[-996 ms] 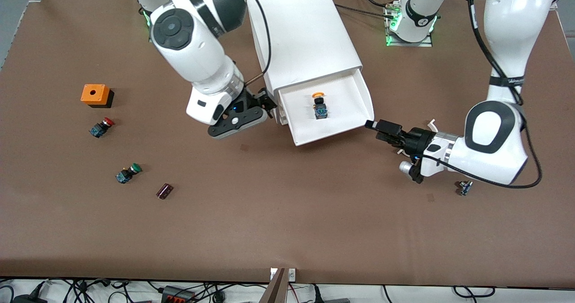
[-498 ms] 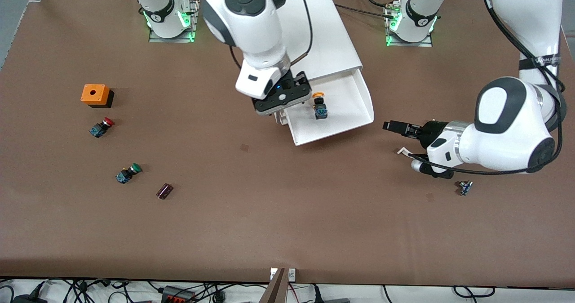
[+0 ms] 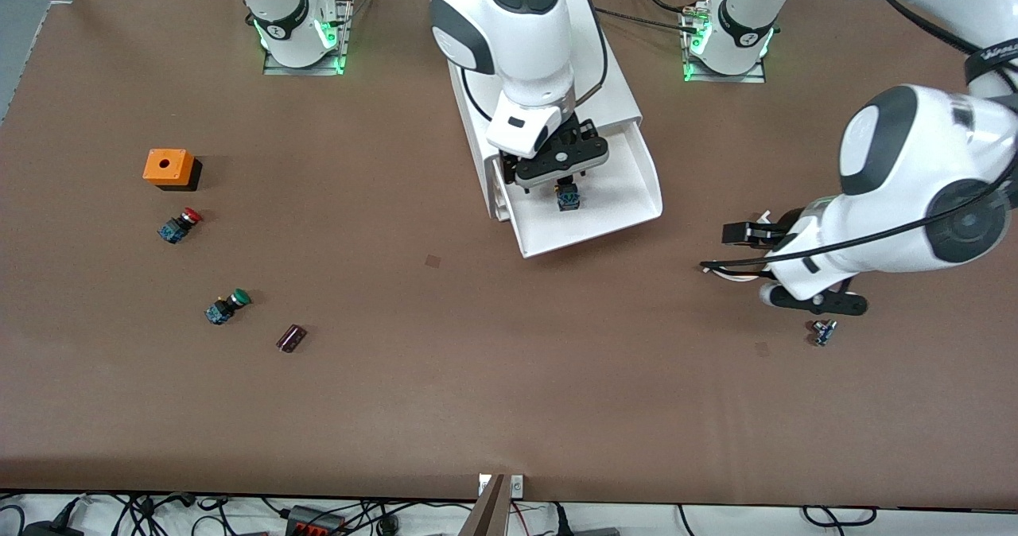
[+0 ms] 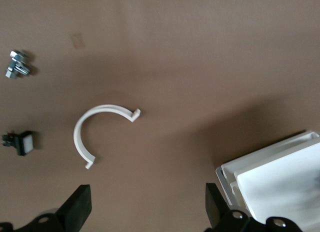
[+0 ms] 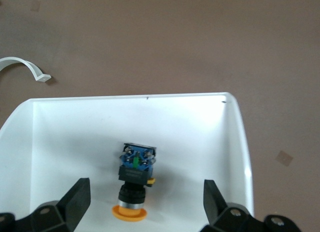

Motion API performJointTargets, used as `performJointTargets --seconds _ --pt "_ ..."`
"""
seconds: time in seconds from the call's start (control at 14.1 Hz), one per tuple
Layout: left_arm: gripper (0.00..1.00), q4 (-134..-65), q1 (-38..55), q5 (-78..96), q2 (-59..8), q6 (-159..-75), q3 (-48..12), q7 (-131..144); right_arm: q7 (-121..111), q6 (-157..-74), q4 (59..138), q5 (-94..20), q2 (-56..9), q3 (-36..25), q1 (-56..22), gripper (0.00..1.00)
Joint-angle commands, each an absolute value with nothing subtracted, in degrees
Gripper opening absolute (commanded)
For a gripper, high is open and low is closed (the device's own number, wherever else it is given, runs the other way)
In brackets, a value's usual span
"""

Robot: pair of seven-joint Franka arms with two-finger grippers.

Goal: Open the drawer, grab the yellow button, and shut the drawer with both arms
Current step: 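Lower the right gripper and grasp the yellow push button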

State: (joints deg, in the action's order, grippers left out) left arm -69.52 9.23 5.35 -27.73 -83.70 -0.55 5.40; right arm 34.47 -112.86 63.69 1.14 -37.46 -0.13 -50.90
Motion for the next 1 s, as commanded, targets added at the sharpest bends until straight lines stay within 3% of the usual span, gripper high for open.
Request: performJointTargets --seconds 0.0,0.28,0.64,0.93 --pt "1.00 -67.0 9.4 3.6 -28.7 -82.7 -0.3 6.2 36.5 -112.3 60.6 1.9 -39.6 -0.8 -52.0 1.00" --pt "1.00 -67.2 9.8 3.6 -28.8 -82.9 -0.4 6.4 36.6 -113.6 60.6 1.8 -41.8 -0.8 -52.2 0.98" --pt "1.00 -67.9 9.8 3.5 -28.8 -83.0 -0.3 6.5 39.0 -114.7 60.6 1.8 -43.1 -0.4 -52.5 0.79" --pt "1.00 -68.3 9.8 3.5 -28.8 -83.0 -0.3 6.5 39.0 -115.5 60.6 1.7 -43.9 -0.4 -52.6 0.71"
